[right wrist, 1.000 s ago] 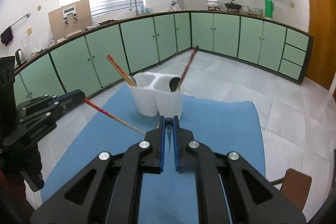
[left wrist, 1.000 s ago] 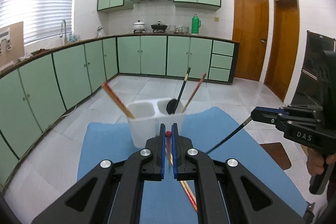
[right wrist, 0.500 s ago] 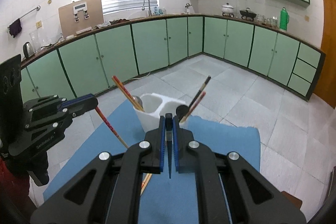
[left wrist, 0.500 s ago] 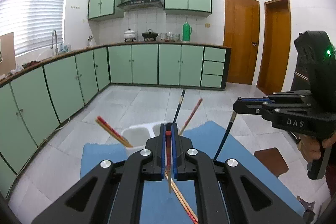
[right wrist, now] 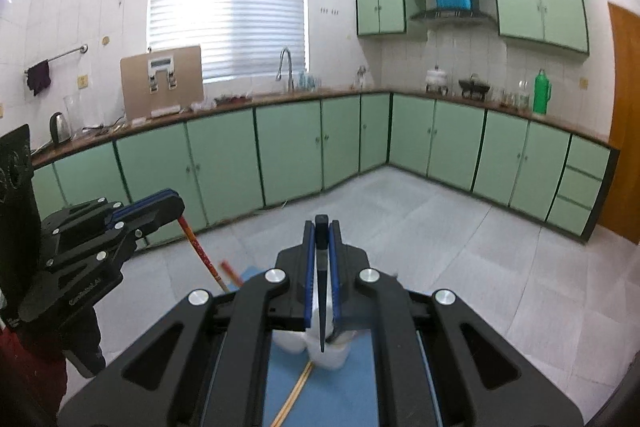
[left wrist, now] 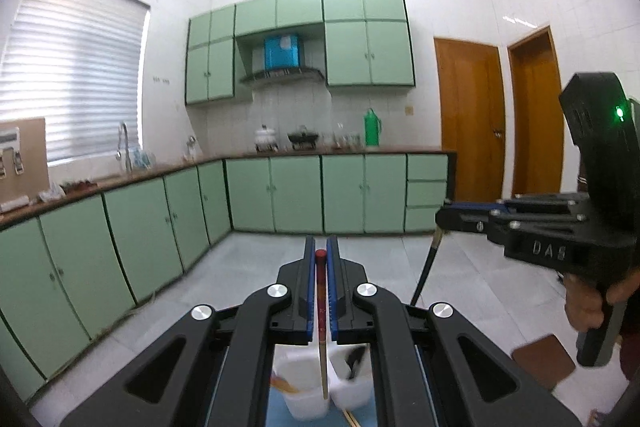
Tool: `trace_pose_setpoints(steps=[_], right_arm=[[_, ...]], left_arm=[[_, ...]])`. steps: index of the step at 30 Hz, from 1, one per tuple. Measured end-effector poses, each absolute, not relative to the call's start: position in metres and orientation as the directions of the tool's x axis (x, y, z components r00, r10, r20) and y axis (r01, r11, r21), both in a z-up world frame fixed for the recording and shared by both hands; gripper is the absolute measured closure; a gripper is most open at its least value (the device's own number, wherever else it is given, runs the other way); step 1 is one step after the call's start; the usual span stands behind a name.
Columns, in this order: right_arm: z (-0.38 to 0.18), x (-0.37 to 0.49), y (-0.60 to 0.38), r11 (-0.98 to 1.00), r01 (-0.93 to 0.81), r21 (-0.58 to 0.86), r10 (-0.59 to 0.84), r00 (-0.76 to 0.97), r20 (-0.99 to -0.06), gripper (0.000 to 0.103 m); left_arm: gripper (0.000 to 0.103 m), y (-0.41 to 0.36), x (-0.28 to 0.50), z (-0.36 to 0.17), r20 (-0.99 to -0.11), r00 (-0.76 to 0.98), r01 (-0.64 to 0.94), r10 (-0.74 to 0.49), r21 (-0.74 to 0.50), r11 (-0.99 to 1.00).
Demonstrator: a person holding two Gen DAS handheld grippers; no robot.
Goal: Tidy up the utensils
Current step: 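Lift both chopsticks upright and lower them into the white holder, then open both tools and withdraw them toward the last chopsticks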
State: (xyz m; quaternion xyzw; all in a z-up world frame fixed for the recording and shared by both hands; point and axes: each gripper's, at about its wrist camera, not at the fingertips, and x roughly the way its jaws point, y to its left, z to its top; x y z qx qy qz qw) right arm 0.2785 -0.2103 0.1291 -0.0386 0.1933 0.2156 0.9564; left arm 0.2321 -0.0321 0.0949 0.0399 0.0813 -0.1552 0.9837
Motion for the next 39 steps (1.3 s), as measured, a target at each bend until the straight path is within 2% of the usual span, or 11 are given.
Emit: trace_pose_setpoints(steps=[5,8,19,22,25,26,27,29,31,36,39], right_arm=[[0.125,0.304,-0.204,0.917,-0.399,-0.014,0.364,0.851,-0.378,0.097],[0.110,0.320,-0.203,0.921,-0.389,0.006,0.359,0.844,-0.398,0.097],[0.048,0.356,-0.189,0.927,-0.371,0.053,0.346,0.793,-0.501,0.097],[0.038,0.357,-0.190,0.931,-0.361,0.054,0.334,0.785,-0.521,0.093],[0.041,0.352,-0.193,0.936,-0.348,0.050,0.324,0.800,-0.505,0.082],[0.042,0.350,-0.195,0.937,-0.344,0.052,0.323,0.805,-0.499,0.073],[0.046,0.347,-0.199,0.940,-0.336,0.054,0.319,0.814,-0.485,0.063],[0.051,0.339,-0.205,0.946,-0.320,0.052,0.307,0.832,-0.461,0.060],[0.057,0.326,-0.213,0.950,-0.310,0.049,0.300,0.850,-0.433,0.055],[0.060,0.292,-0.235,0.961,-0.272,0.045,0.269,0.887,-0.376,0.025],[0.050,0.265,-0.246,0.965,-0.258,0.039,0.255,0.900,-0.354,0.012]], left_arm=[[0.098,-0.036,0.260,0.093,-0.141,0.953,0.279,-0.269,0.060,0.958],[0.098,-0.035,0.277,0.082,-0.162,0.952,0.271,-0.260,0.045,0.962],[0.098,-0.031,0.334,0.014,-0.347,0.900,0.272,-0.262,-0.023,0.962],[0.097,-0.030,0.337,0.007,-0.376,0.887,0.277,-0.269,-0.032,0.960],[0.088,-0.027,0.329,0.011,-0.366,0.891,0.280,-0.270,-0.025,0.960],[0.079,-0.027,0.325,0.013,-0.360,0.895,0.276,-0.265,-0.021,0.961],[0.077,-0.026,0.320,0.016,-0.350,0.899,0.273,-0.263,-0.020,0.962],[0.075,-0.024,0.309,0.022,-0.337,0.903,0.274,-0.265,-0.022,0.961],[0.064,-0.023,0.294,0.027,-0.321,0.913,0.259,-0.250,-0.014,0.966],[0.044,-0.023,0.256,0.030,-0.304,0.927,0.230,-0.218,0.003,0.973],[0.034,-0.020,0.232,0.020,-0.303,0.927,0.224,-0.220,-0.021,0.974]])
